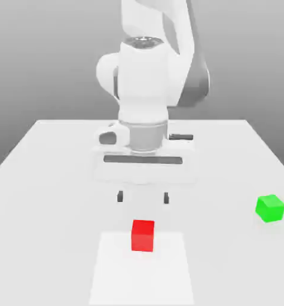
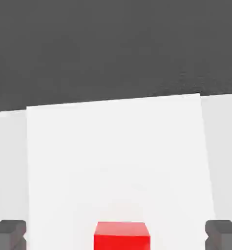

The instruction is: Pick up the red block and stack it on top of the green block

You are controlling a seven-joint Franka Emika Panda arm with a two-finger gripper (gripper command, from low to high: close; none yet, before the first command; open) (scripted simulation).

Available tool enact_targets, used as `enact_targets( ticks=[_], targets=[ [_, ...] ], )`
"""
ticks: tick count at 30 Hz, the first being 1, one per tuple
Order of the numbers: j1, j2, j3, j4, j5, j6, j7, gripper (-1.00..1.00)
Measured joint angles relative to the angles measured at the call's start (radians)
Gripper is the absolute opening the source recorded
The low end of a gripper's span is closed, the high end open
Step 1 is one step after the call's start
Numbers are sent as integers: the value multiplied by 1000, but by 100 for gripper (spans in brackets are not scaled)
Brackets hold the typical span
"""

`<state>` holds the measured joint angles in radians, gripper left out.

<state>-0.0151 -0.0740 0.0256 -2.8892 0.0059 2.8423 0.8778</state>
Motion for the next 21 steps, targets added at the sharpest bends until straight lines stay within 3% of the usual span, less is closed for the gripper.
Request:
enact_targets(
  ticks=[6, 7, 14, 21],
  targets=[
    [7, 241, -14, 13, -26, 201, 22, 0],
    [10, 262, -16, 16, -27, 219, 23, -100],
    [8, 259, -15, 15, -31, 217, 26, -100],
    [6, 29, -6, -17, -4, 19, 7, -100]
  ],
)
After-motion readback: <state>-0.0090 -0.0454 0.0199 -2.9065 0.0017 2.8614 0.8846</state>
